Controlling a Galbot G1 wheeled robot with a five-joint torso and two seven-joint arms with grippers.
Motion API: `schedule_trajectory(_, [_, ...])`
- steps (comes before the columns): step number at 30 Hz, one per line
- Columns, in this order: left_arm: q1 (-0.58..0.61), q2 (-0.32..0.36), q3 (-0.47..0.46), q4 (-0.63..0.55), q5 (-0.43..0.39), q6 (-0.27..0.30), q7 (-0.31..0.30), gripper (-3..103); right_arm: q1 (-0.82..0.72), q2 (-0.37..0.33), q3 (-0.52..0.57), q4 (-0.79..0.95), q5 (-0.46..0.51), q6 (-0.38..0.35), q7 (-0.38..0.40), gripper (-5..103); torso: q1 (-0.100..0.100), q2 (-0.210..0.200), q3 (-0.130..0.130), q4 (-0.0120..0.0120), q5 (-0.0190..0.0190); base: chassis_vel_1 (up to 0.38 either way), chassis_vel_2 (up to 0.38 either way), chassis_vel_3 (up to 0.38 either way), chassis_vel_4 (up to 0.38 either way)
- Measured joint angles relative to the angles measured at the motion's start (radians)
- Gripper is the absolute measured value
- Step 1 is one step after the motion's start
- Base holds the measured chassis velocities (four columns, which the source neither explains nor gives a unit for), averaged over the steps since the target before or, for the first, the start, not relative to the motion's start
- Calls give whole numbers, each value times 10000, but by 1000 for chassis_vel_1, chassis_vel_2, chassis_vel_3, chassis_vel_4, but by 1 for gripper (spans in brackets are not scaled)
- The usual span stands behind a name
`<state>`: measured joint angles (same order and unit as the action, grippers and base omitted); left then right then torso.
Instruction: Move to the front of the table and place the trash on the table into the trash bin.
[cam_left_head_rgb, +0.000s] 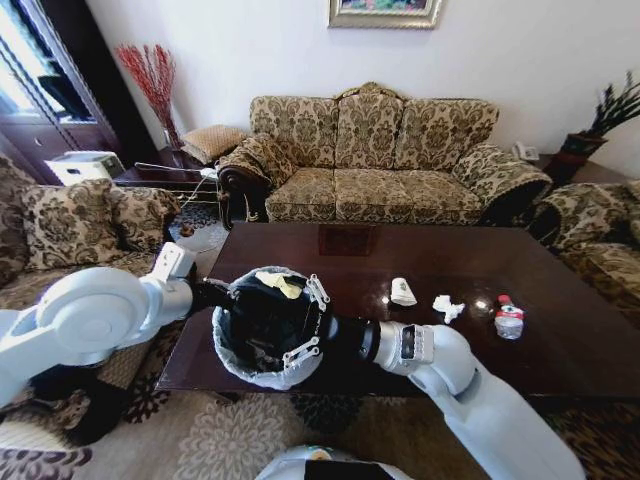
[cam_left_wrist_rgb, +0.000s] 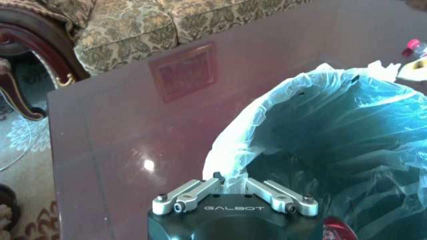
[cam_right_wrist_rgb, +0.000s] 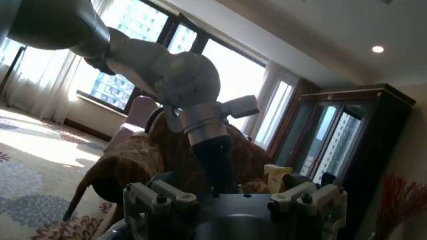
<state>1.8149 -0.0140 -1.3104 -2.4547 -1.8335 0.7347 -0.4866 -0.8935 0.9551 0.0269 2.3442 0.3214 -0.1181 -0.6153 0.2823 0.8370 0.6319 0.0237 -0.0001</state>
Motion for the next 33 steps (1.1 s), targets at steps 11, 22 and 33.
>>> schedule_trajectory(11, [25, -194, 4, -182, -65, 0, -97, 0, -128, -71, -182, -85, 667, -236, 733, 100, -1, 0, 0, -3, 0, 0, 0, 0, 0])
schedule_trajectory(22, [53, -405, -11, -330, -63, 1, -100, 0, 197, -82, -36, -69, -172, 18, -396, 100, -2, 0, -1, -2, -1, 0, 0, 0, 0])
schedule_trajectory(33, [78, -602, -52, -373, -39, 6, -96, 0, -24, -201, 252, 771, 841, -540, 2268, 100, -1, 1, -1, -3, 1, 0, 0, 0, 0])
